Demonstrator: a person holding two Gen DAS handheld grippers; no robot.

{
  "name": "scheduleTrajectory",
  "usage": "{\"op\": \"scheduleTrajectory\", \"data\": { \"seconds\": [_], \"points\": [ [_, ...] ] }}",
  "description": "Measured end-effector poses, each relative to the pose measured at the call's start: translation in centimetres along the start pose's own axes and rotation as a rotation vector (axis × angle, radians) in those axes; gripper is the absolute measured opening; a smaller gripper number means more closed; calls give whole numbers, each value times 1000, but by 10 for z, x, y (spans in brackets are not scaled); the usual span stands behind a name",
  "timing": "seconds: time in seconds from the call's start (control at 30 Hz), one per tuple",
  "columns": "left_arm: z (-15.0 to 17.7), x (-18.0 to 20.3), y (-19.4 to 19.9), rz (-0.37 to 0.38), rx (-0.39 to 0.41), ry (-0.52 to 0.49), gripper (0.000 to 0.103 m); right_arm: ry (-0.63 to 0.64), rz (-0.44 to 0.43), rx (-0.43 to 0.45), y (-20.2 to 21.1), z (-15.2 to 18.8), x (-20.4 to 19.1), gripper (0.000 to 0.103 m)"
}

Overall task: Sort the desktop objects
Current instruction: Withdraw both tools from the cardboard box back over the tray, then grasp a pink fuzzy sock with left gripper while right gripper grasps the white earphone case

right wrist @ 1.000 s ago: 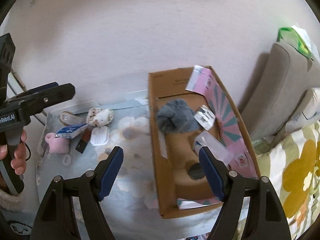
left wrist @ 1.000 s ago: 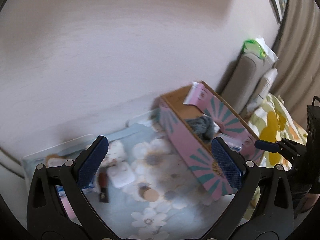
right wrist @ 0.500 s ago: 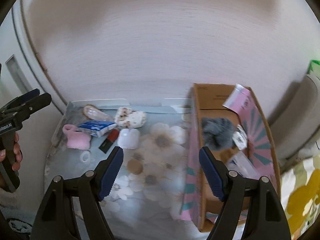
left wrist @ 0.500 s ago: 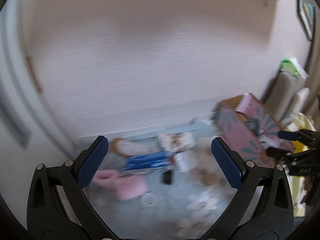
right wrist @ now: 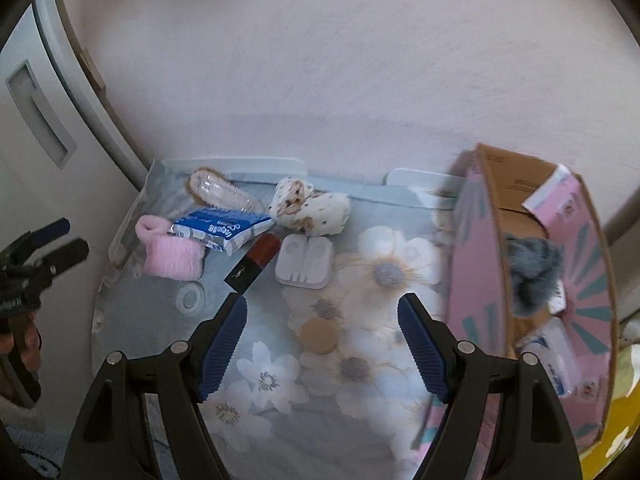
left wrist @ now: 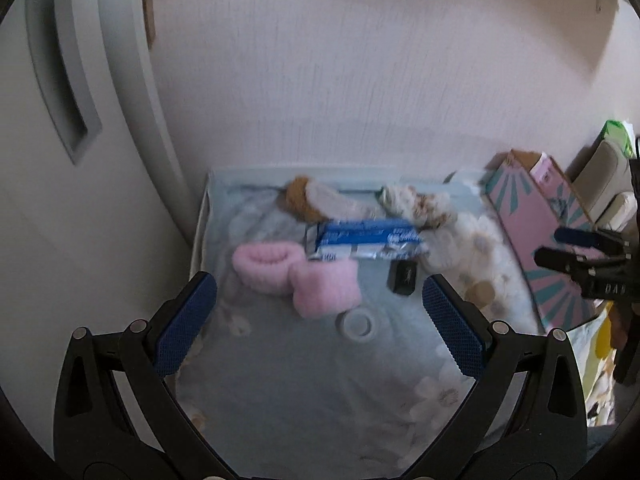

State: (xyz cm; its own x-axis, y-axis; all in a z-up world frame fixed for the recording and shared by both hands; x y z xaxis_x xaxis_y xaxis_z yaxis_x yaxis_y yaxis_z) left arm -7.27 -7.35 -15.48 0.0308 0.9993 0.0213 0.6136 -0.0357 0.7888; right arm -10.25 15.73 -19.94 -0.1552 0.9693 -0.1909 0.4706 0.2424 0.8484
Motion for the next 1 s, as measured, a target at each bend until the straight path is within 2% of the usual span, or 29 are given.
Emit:
{"op": "scheduleTrajectory", "data": {
  "seconds": [0.1,0.33,0.57,0.67,0.8,0.87,0.9,1.0],
  "points": [
    [14,-1,-23,-11,-27,0,102,4,19,-22,-28,0,-2,74],
    [31,1,-79,46,-95,65,101,-36,62,-57,-90,2,11,74],
    [36,8,-111,99,-130,94,92,-23,57,-74,-121,-1,7,74],
    [37,9,-116,126,-147,125,85,-14,64,-73,-127,-3,4,74],
    [40,5,-124,122,-175,153,68,-11,66,-75,-132,-6,1,74],
    [40,4,-126,144,-180,169,62,-2,65,-70,-134,-7,0,74],
    [41,3,-126,152,-182,173,54,1,71,-70,-135,-7,0,71],
    [42,4,-125,167,-179,178,39,9,85,-69,-137,-7,0,59]
  ]
}}
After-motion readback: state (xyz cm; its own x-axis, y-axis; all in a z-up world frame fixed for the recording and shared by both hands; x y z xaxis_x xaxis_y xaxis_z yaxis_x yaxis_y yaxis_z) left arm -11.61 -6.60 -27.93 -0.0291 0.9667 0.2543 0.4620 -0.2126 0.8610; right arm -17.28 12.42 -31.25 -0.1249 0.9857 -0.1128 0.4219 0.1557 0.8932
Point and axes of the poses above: each gripper's, at about its wrist camera, not at the fingertips, and y roughly against the way its jaws point, x to its right, z to its underside, the point moved 8 cm from there along -y, roughly the way its jaws point, and after that the axes turned 6 degrees about -z, right-handed, at the moved point
